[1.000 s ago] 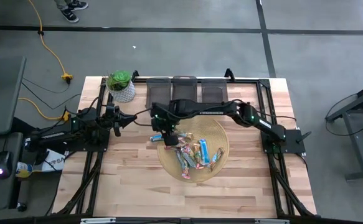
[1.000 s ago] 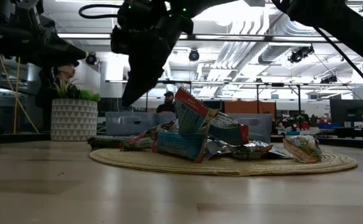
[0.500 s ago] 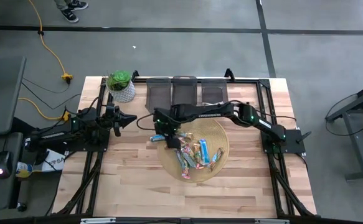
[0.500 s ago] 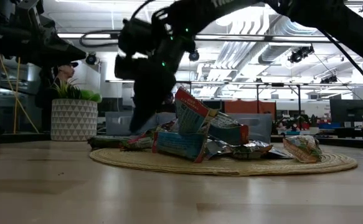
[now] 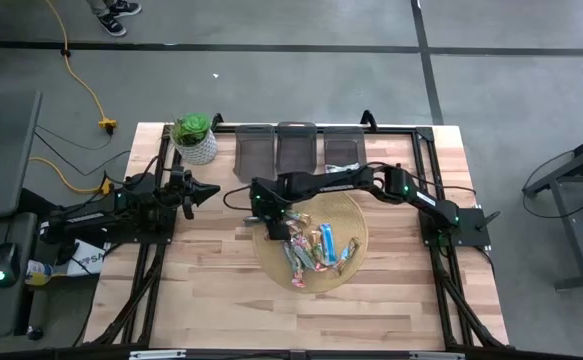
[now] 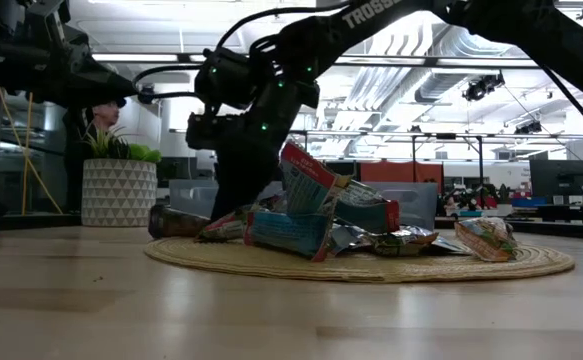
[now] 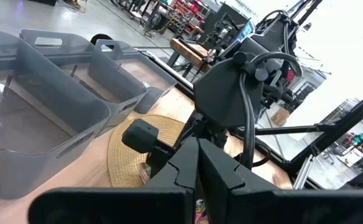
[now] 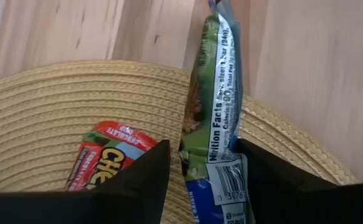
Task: Pick and place Granola Bars by type
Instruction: Put the blue granola bar into the right black bin
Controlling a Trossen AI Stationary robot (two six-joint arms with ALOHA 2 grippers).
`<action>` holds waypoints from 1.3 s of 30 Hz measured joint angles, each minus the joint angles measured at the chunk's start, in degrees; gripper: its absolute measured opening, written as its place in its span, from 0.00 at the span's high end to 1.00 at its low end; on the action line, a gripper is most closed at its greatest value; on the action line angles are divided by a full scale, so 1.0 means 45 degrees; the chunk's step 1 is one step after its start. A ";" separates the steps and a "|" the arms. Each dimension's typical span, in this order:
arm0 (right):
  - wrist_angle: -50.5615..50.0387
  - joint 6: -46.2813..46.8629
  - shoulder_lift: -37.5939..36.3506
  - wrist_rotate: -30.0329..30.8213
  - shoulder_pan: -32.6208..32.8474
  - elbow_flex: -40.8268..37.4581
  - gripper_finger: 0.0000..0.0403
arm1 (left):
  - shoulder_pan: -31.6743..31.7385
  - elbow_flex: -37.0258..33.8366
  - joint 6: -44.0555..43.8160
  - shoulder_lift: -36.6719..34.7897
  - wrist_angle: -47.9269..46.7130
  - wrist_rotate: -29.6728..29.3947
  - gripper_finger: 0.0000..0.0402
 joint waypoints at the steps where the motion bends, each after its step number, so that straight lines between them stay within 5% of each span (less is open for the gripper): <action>1: 0.0023 0.0000 -0.0007 0.0139 0.0003 -0.0074 0.59 | 0.0000 0.0000 0.0001 -0.0001 0.0000 0.0000 0.98; 19: 0.0118 0.0029 -0.0012 0.0516 0.0002 -0.0085 0.83 | 0.0000 0.0000 0.0001 -0.0001 0.0005 -0.0005 0.98; 39: 0.0430 0.0478 -0.2395 0.0883 -0.0105 -0.0125 0.85 | 0.0000 0.0000 0.0003 0.0002 0.0007 -0.0010 0.98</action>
